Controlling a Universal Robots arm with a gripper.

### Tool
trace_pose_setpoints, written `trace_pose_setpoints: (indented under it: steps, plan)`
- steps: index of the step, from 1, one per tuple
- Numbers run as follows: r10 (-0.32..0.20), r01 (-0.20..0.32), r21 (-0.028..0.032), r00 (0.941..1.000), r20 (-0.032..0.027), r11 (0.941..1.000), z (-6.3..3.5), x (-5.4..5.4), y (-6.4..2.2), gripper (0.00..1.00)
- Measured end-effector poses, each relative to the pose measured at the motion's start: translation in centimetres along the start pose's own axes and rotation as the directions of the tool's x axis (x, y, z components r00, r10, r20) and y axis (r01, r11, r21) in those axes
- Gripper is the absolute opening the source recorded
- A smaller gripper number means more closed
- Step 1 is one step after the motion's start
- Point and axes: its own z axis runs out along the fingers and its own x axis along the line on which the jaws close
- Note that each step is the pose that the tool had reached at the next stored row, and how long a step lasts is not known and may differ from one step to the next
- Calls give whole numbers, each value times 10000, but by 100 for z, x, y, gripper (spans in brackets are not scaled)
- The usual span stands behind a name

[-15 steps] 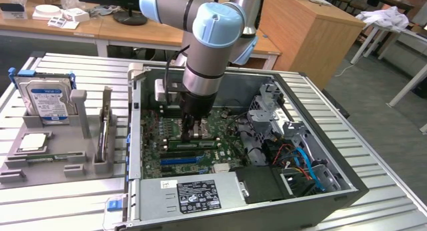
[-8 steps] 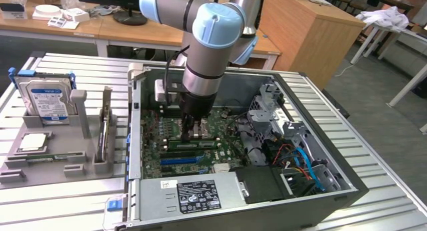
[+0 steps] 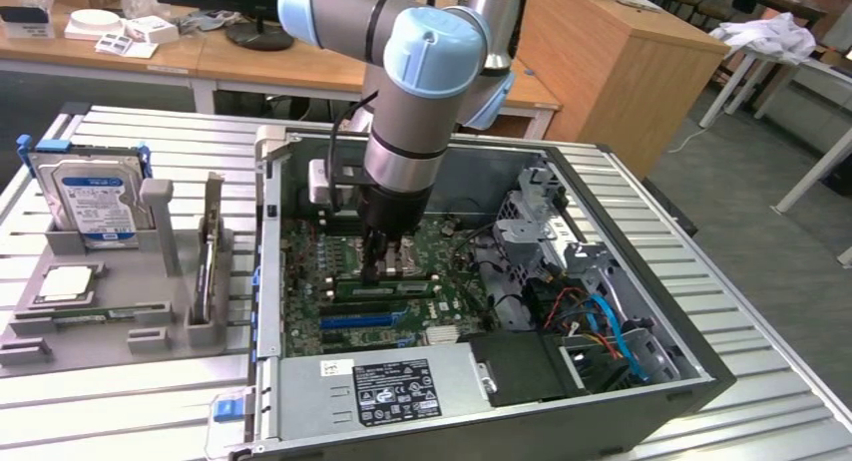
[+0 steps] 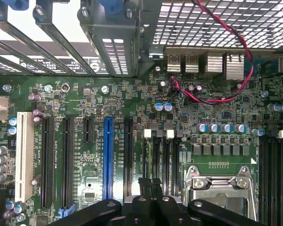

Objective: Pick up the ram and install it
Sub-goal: 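Press down the ram until it locks into place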

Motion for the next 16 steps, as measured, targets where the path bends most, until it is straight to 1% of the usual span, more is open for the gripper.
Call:
trace_pose_setpoints:
  steps: [16]
  plan:
    - [0,0,-2,10000,4,10000,23,1,0,11]
